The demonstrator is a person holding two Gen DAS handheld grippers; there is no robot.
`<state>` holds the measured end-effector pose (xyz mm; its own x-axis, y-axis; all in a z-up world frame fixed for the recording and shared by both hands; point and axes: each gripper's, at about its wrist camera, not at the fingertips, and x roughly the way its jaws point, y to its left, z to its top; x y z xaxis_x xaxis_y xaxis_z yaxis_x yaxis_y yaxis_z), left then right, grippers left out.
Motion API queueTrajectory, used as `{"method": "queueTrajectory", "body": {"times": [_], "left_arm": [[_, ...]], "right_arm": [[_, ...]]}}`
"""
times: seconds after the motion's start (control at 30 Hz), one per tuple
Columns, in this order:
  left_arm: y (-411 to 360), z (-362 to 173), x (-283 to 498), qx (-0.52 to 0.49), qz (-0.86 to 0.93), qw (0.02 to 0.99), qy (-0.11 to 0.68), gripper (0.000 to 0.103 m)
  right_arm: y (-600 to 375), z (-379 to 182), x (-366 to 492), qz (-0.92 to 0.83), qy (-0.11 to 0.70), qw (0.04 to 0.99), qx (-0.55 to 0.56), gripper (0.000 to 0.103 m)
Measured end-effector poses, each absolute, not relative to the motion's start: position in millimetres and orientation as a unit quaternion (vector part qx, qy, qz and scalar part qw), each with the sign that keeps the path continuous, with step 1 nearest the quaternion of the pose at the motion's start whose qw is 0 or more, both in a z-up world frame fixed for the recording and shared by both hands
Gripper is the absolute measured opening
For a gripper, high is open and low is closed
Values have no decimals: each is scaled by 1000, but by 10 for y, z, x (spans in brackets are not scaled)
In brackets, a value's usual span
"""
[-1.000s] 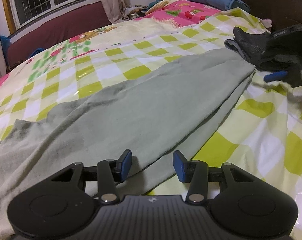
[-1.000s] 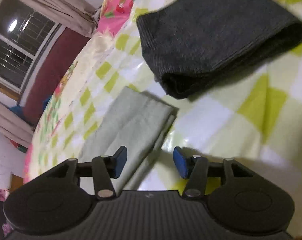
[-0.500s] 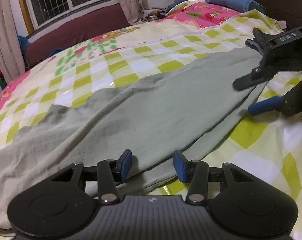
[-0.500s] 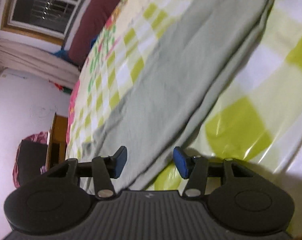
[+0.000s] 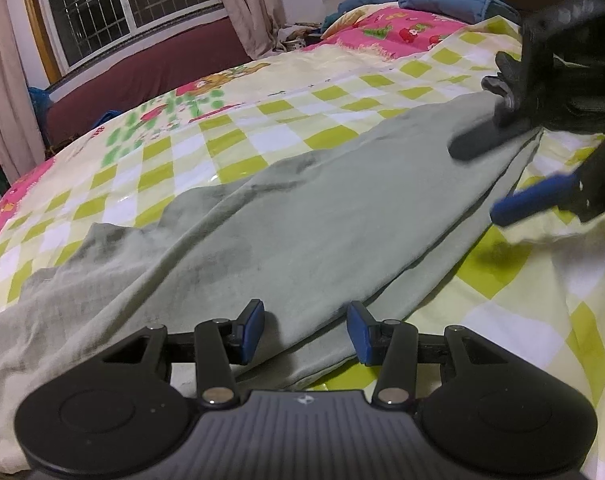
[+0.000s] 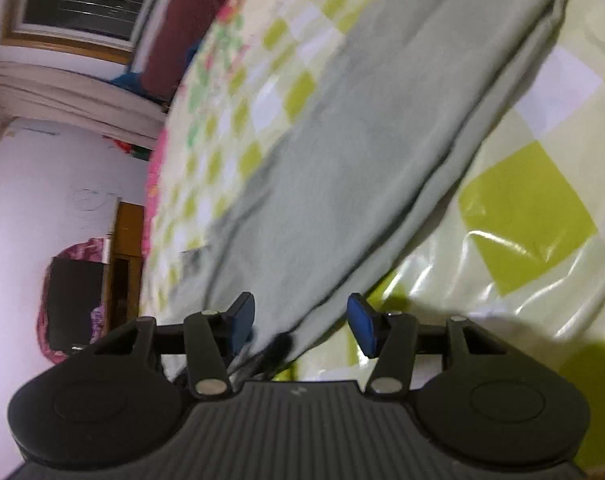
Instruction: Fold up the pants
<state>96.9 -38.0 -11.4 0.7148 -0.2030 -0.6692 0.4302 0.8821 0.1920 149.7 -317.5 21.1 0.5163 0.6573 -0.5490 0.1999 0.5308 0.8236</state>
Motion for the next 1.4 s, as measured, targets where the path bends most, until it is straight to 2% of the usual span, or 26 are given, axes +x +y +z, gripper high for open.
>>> {"method": "queueTrajectory", "body": {"times": [0.1, 0.2, 0.3, 0.57, 0.63, 0.7, 0.73, 1.03, 1.13, 1.2, 1.33, 1.4], "left_arm": [[-377, -111, 964, 165, -173, 911, 336, 59], [-372, -108, 950, 164, -175, 910, 337, 59], [-370, -115, 944, 162, -177, 911, 336, 59], [-366, -125, 973, 152, -180, 912, 337, 59], [-370, -121, 978, 150, -181, 912, 336, 59], [-368, -98, 974, 145, -185, 914, 331, 59], [-369, -77, 963, 142, -190, 915, 327, 59], [-527, -92, 948, 194, -180, 917, 297, 59], [-506, -86, 946, 191, -189, 913, 308, 55], [-519, -152, 919, 209, -189, 907, 313, 54], [-501, -144, 852, 223, -195, 903, 311, 54], [-488, -155, 846, 222, -197, 903, 311, 54]], "right_arm": [[-3106, 219, 1566, 160, 454, 747, 458, 53], [-3023, -5, 1718, 136, 475, 736, 463, 53], [-3005, -88, 1730, 122, 473, 740, 463, 48], [-3089, -119, 1834, 95, 438, 762, 468, 50], [-3036, -118, 1852, 104, 436, 765, 463, 43], [-2990, -137, 1865, 113, 436, 765, 460, 8], [-2977, -147, 1873, 113, 439, 764, 459, 4], [-3063, 159, 1717, 151, 400, 764, 483, 4], [-3087, 162, 1641, 151, 403, 768, 474, 4], [-3087, -35, 1685, 130, 443, 764, 450, 8], [-3205, -132, 1630, 96, 446, 761, 461, 9], [-3388, -101, 1568, 76, 427, 765, 477, 19]]}}
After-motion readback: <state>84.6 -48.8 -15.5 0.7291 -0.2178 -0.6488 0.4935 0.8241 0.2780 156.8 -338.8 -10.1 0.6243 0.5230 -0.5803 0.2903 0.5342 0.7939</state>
